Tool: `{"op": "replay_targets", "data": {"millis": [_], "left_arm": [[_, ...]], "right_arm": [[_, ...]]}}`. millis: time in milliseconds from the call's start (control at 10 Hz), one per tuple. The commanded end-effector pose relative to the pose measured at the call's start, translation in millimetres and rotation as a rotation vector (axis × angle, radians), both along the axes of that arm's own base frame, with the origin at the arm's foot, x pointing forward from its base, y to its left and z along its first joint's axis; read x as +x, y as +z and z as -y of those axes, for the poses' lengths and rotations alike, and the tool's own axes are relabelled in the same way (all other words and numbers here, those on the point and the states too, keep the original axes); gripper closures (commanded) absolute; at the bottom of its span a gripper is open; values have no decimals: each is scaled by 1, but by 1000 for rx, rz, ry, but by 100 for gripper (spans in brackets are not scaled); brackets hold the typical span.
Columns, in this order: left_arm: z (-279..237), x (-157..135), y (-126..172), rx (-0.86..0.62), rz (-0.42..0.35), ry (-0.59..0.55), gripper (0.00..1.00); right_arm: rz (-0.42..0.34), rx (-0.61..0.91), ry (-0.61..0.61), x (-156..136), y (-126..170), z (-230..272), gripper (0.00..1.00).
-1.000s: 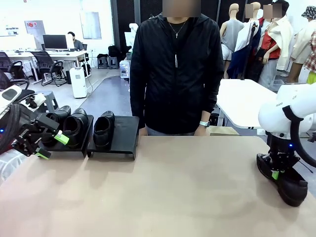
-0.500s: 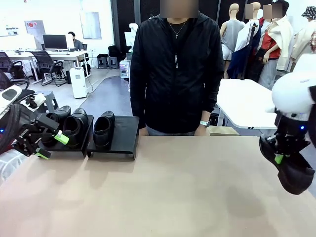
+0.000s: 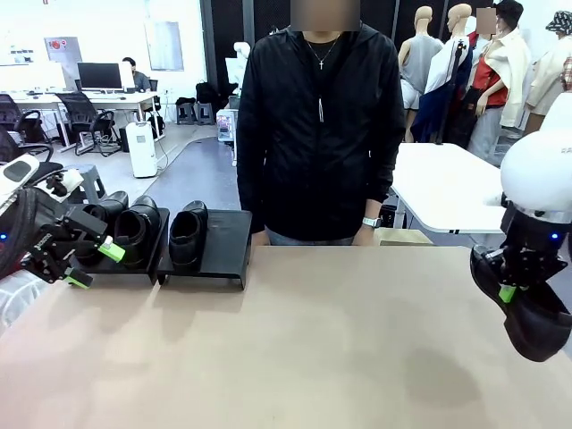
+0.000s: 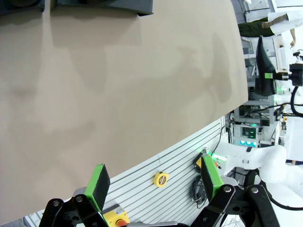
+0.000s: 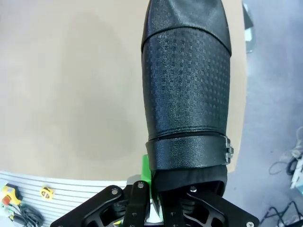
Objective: Organize the shoes by placing them on the stand.
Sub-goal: Pick up one Shoe and place it in the middle of the table.
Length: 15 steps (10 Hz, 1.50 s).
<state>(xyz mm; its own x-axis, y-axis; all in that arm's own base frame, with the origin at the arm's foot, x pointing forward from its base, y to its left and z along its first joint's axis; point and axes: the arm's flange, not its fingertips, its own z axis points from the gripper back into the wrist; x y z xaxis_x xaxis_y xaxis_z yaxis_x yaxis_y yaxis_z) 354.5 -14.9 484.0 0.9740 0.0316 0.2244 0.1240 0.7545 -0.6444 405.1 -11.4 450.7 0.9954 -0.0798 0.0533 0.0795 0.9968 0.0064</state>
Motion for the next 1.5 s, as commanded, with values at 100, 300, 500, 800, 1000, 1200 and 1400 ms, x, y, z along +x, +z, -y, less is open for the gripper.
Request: {"op": "replay_targets", "data": {"millis": [100,300,500,800,1000,1200,1400], "left_arm": [[-1,-1,-1,-15,9,-3,0],[-1,-1,-1,-15,9,-3,0],[-1,-1,-1,-15,9,-3,0],[-1,-1,-1,-15,9,-3,0],[-1,-1,-1,-15,9,-3,0],[-1,-1,-1,-15,9,-3,0],[-1,-1,-1,-15,9,-3,0]], "right_arm": [[60,-35,-11,-9,10,-31,100],[102,41,-26,-5,32,-134,100],[42,213,94,-3,28,-225,100],[-16,297,116,2,5,-335,100],[-81,326,138,11,-22,-386,100],[-119,302,146,18,-51,-403,100],[-149,332,178,18,-74,-402,100]]}}
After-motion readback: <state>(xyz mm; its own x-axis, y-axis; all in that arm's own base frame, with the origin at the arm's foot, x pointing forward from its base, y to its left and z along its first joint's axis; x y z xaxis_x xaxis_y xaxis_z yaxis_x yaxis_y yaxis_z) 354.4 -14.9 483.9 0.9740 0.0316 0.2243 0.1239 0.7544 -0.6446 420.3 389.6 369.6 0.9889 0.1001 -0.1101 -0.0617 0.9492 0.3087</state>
